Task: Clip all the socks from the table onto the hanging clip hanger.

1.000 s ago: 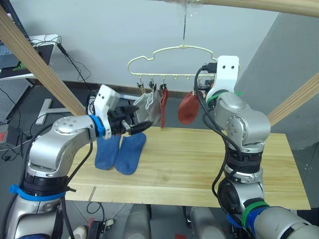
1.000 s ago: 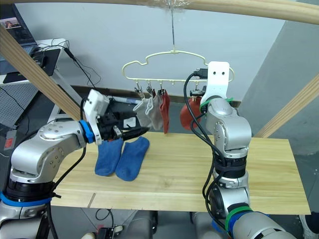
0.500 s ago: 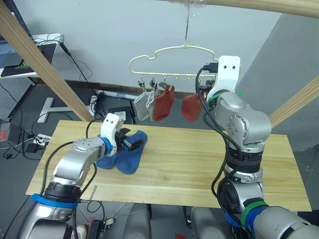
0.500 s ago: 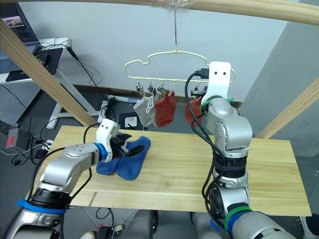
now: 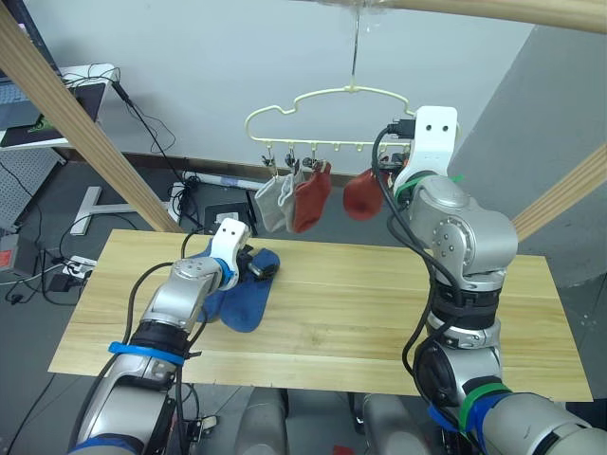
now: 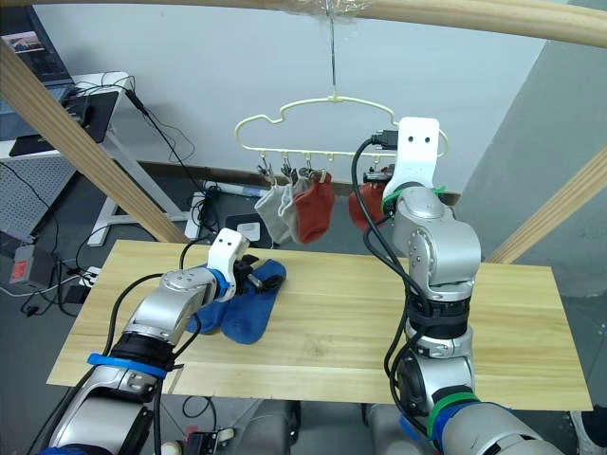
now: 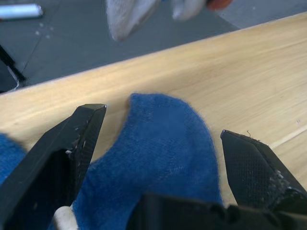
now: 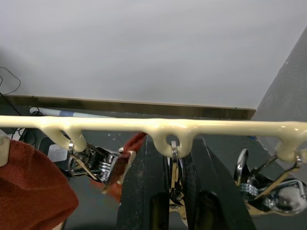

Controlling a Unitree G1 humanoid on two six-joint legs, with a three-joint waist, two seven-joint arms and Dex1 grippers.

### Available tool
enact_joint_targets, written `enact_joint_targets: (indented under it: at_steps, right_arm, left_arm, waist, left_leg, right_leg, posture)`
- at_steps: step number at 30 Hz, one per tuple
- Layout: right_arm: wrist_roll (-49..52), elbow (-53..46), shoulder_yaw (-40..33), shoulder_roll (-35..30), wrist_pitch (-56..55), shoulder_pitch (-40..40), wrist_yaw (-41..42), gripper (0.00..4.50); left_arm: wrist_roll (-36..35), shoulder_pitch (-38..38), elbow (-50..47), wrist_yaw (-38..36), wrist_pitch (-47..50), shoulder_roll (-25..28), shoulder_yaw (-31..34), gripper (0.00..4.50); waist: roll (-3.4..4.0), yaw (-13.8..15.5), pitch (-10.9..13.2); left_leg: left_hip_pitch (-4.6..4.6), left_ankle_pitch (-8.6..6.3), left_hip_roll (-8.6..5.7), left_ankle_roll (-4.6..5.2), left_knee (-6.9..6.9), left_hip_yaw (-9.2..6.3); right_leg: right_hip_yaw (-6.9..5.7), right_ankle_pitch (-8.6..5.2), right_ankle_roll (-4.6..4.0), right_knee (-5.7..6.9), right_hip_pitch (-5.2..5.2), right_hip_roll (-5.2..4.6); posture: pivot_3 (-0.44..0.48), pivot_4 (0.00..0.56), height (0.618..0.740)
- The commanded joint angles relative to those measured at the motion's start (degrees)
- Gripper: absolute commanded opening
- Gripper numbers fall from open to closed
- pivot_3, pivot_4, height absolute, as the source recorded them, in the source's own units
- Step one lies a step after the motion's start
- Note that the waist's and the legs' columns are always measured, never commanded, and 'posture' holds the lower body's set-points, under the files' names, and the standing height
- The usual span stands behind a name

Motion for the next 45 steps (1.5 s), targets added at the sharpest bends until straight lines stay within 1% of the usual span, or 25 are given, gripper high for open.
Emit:
enact_joint_targets:
  at_steps: [1, 5, 8, 13, 15, 16, 20, 21, 25, 29, 33, 36, 41, 45]
  right_arm:
    - [-0.5, -2.9, -0.1, -0.1, 0.3, -1.0, -0.4, 0.03]
    - [-0.5, -3.4, 0.0, -0.1, 0.7, -1.0, -0.5, 0.03]
    - [-0.5, -3.6, -0.1, -0.1, 1.0, -0.9, -0.5, 0.03]
    - [-0.5, -3.8, 0.0, -0.2, 1.2, -0.9, -0.6, 0.03]
    - [-0.4, -3.7, 0.0, -0.2, 1.1, -0.9, -0.5, 0.03]
    - [-0.4, -3.7, 0.0, -0.2, 1.1, -0.8, -0.5, 0.03]
    - [-0.4, -3.7, 0.0, -0.1, 1.1, -0.7, -0.5, 0.03]
    - [-0.4, -3.7, 0.0, -0.1, 1.1, -0.7, -0.6, 0.03]
    - [-0.1, -3.7, -0.4, 0.4, 1.9, -0.8, -0.6, 0.03]
    - [0.1, -3.8, -1.1, 1.0, 3.2, -1.3, -0.7, 0.03]
    - [0.2, -4.0, -1.6, 1.3, 4.3, -1.9, -0.8, 0.03]
    - [0.4, -4.4, -2.2, 1.7, 5.3, -2.4, -1.0, 0.03]
    - [0.3, -5.0, -2.8, 2.4, 6.5, -3.3, -1.2, 0.03]
    - [0.2, -4.8, -3.2, 2.7, 6.5, -3.7, -1.4, 0.03]
  left_arm:
    - [2.0, -0.9, 2.6, -0.8, 0.4, -0.7, -1.4, 4.39]
    - [3.3, -0.6, 3.0, -1.8, 1.6, -1.0, -2.1, 4.39]
    - [4.3, -0.1, 2.7, -2.0, 1.8, -1.0, -2.4, 3.84]
    - [4.6, 0.5, 1.6, -2.4, 2.3, -1.1, -2.2, 2.38]
    - [4.6, 0.7, 1.2, -2.6, 2.5, -1.0, -2.1, 1.68]
    - [4.6, 0.8, 1.0, -2.7, 2.7, -1.0, -2.1, 1.45]
    - [4.6, 1.1, 0.0, -3.4, 3.2, -1.1, -2.1, 0.25]
    - [4.6, 1.2, -0.4, -3.6, 3.2, -1.1, -2.2, 0.02]
    - [3.5, 1.3, -3.6, -5.7, 4.6, -1.4, -2.4, 0.02]
    - [-0.6, 0.7, -10.7, -9.1, 8.1, -3.0, -1.1, 0.02]
    - [-5.6, -2.0, -18.5, -11.5, 13.5, -5.6, -0.2, 0.02]
    - [-7.8, -4.3, -21.8, -11.9, 16.3, -7.2, -0.3, 0.02]
    - [-9.4, -8.7, -22.3, -11.2, 16.9, -10.1, -1.0, 0.02]
    - [-9.0, -12.2, -18.8, -10.3, 14.6, -13.3, -1.5, 0.02]
  waist:
    - [0.01, 0.1, 0.0]
    - [0.01, 0.0, 0.0]
    - [0.02, 0.0, 0.0]
    - [0.02, -0.1, 0.0]
    - [0.02, -0.1, 0.0]
    - [0.01, -0.1, 0.0]
    - [0.01, -0.1, 0.0]
    - [0.01, -0.1, 0.0]
    - [0.01, -0.1, 0.0]
    - [0.01, -0.1, 0.0]
    - [0.01, 0.0, 0.0]
    - [0.01, -0.1, 0.0]
    - [0.01, -0.4, 0.0]
    - [0.01, -0.4, 0.0]
  left_leg:
    - [0.0, 0.0, 0.0, 0.0, 0.0, 0.0]
    - [0.02, 0.01, -0.02, 0.0, 0.05, -0.01]
    - [0.07, 0.01, -0.02, 0.0, 0.06, 0.0]
    - [0.15, 0.01, -0.01, 0.0, 0.05, 0.0]
    - [0.18, 0.01, -0.01, 0.0, 0.05, 0.02]
    - [0.19, 0.01, -0.01, 0.0, 0.06, 0.02]
    - [0.22, 0.01, -0.01, 0.0, 0.06, 0.02]
    - [0.22, 0.01, -0.01, 0.0, 0.06, 0.02]
    - [0.22, 0.01, -0.01, 0.0, 0.05, 0.03]
    - [0.19, 0.01, -0.01, 0.0, 0.04, 0.03]
    - [0.15, 0.01, -0.01, 0.0, 0.05, 0.01]
    - [0.15, 0.01, -0.02, 0.0, 0.06, 0.0]
    - [0.16, 0.01, -0.01, 0.0, 0.03, 0.01]
    - [0.16, 0.01, -0.02, 0.0, 0.02, 0.01]
  right_leg:
    - [0.0, 0.0, 0.0, 0.01, 0.0, 0.0]
    - [0.01, 0.0, 0.0, 0.1, 0.02, 0.0]
    - [0.02, 0.0, 0.0, 0.16, 0.03, 0.0]
    - [0.04, 0.0, 0.0, 0.27, 0.04, 0.01]
    - [0.06, 0.0, 0.0, 0.31, 0.04, 0.01]
    - [0.06, 0.0, 0.0, 0.32, 0.04, 0.01]
    - [0.07, 0.0, 0.0, 0.34, 0.05, 0.02]
    - [0.07, 0.0, 0.0, 0.34, 0.05, 0.02]
    - [0.08, 0.0, 0.01, 0.33, 0.05, 0.02]
    - [0.06, 0.0, 0.01, 0.3, 0.05, 0.02]
    - [0.05, 0.0, 0.0, 0.28, 0.04, 0.01]
    - [0.03, 0.0, 0.01, 0.28, 0.05, 0.02]
    - [0.05, 0.0, 0.01, 0.27, 0.05, 0.04]
    - [0.05, -0.01, 0.01, 0.24, 0.04, 0.04]
  posture:
    - [-0.029, 0.274, 0.74]
    - [-0.038, 0.275, 0.74]
    - [-0.038, 0.275, 0.74]
    - [-0.037, 0.275, 0.74]
    - [-0.037, 0.275, 0.74]
    - [-0.032, 0.273, 0.74]
    - [-0.033, 0.272, 0.74]
    - [-0.033, 0.272, 0.74]
    - [-0.036, 0.27, 0.74]
    - [-0.034, 0.27, 0.74]
    - [-0.035, 0.271, 0.74]
    - [-0.04, 0.272, 0.74]
    - [-0.048, 0.271, 0.74]
    - [-0.054, 0.268, 0.74]
